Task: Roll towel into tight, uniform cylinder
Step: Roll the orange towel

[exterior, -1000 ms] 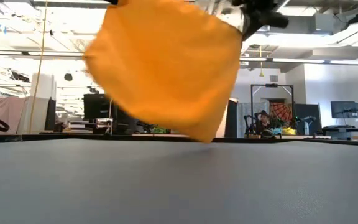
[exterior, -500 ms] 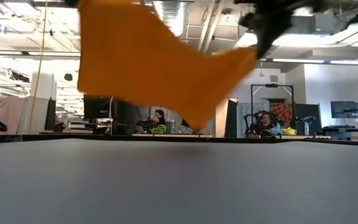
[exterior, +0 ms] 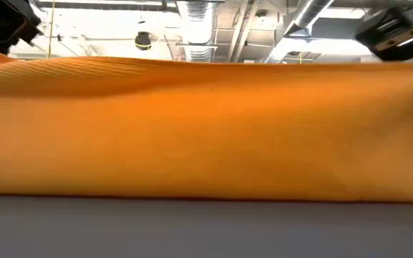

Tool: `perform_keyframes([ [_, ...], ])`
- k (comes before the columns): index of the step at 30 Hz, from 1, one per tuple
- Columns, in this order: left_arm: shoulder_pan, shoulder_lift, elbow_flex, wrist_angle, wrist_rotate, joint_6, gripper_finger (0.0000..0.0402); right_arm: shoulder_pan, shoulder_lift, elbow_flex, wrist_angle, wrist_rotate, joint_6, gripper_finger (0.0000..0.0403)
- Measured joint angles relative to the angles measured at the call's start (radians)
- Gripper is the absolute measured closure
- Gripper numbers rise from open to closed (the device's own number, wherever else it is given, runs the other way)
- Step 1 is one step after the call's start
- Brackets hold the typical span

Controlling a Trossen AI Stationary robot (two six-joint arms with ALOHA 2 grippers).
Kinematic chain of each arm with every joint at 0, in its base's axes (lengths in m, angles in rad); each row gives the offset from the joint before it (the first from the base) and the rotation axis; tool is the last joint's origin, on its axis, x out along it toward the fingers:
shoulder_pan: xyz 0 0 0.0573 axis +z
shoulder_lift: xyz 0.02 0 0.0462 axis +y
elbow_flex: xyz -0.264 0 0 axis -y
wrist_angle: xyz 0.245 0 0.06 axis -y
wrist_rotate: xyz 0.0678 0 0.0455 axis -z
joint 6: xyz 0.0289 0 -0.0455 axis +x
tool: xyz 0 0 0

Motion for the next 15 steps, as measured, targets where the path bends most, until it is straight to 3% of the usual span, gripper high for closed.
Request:
perform_keyframes([
  [8, -0.016, 0.006, 0.010, -0.056, -0.078, -0.017, 0.0401, -0.198, 0.018, 0.048, -0.075, -0.011, -0.016, 0.0396],
  [15, -0.013, -0.023, 0.011, -0.170, -0.294, -0.010, 0.0401, -0.411, 0.018, 0.057, -0.289, -0.079, -0.028, 0.0396],
])
